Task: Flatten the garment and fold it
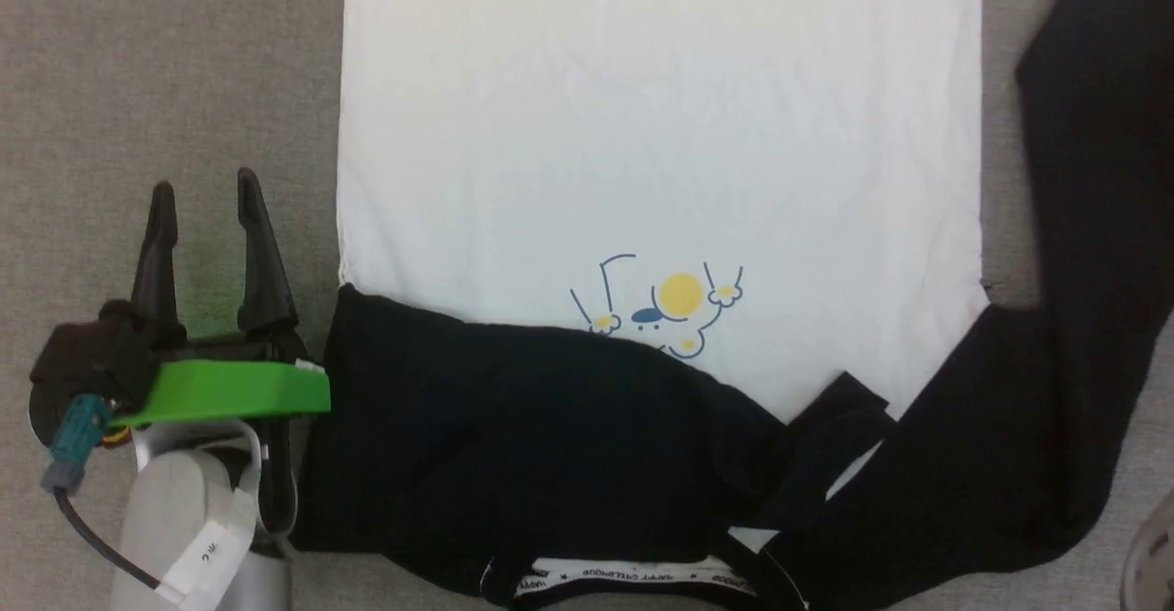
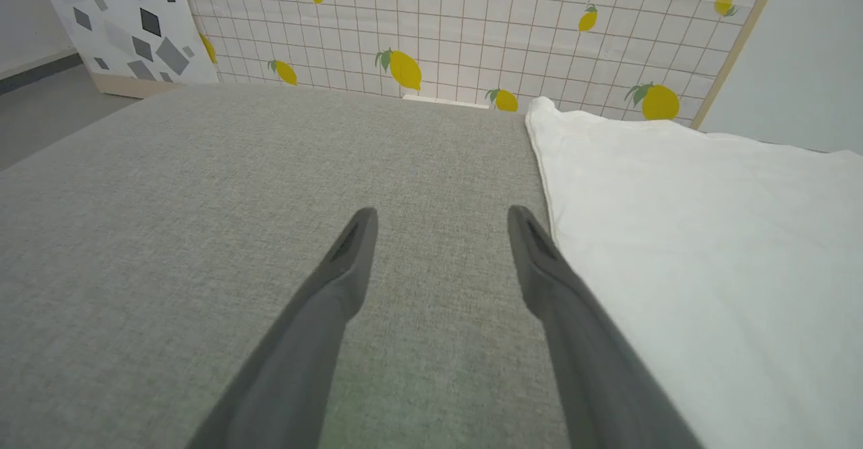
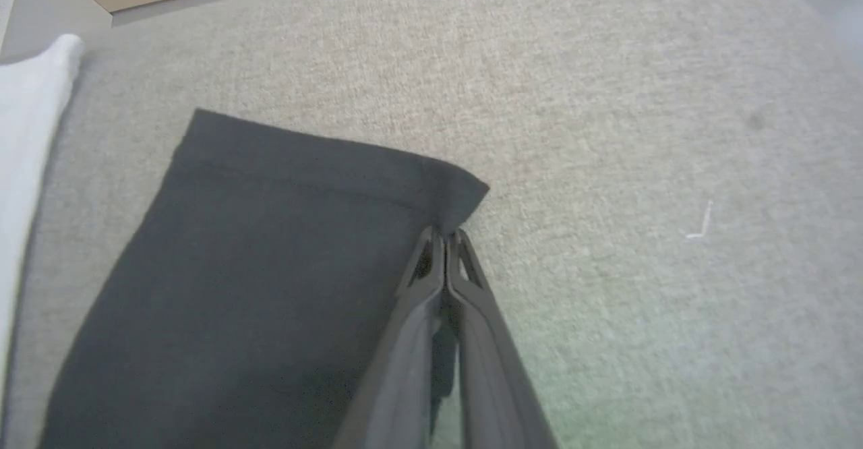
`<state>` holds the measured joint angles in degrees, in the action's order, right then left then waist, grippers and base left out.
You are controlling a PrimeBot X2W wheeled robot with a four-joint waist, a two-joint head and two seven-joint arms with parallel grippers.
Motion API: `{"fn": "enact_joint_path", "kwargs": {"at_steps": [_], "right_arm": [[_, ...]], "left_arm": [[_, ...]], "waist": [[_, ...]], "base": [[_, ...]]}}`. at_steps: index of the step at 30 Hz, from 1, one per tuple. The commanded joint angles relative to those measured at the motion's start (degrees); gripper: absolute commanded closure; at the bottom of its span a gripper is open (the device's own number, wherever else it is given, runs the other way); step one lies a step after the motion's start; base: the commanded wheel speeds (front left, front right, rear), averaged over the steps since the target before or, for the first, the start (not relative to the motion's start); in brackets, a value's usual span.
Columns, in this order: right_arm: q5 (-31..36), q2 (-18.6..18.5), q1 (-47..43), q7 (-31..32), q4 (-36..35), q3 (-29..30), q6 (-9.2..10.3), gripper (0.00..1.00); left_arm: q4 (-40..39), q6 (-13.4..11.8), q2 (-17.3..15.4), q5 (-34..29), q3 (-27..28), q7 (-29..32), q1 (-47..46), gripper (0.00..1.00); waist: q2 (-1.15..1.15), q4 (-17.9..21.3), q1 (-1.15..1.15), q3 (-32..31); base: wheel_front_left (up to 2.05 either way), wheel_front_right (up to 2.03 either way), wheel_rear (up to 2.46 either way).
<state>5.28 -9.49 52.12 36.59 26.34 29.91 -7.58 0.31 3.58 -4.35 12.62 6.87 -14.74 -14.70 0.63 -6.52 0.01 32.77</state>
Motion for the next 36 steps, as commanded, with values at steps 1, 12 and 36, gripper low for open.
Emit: {"fn": "enact_joint_path", "kwargs": {"at_steps": [1,12,36], "right_arm": [[-0.8,-1.4,-3.2,-1.7,-0.9,0.0,0.09,1.00],[-7.0,-4.8,-25.7,-5.5,-19.1,4.3,0.09,1.00],[-16.2,-2.5,-40.7,3.9,-62.6,-27.9,0.09,1.00]], "left_arm": [[0.6,0.5,0.3,-0.4,0.4,-0.3,1.2,0.00],[3.7,1.2,0.1,-2.2,2.3,-0.3,10.2,0.00],[4.2,0.9,-0.9,-0.7,1.9,0.4,14.9,0.00]], "waist": [[-0.63,1.7,-0.01,-4.7],[-0.63,6.4,-0.01,-19.8],[-0.63,7.5,-0.01,-25.4]], "base": [[0.00,0.00,0.00],[0.00,0.00,0.00],[0.00,0.00,0.00]]}}
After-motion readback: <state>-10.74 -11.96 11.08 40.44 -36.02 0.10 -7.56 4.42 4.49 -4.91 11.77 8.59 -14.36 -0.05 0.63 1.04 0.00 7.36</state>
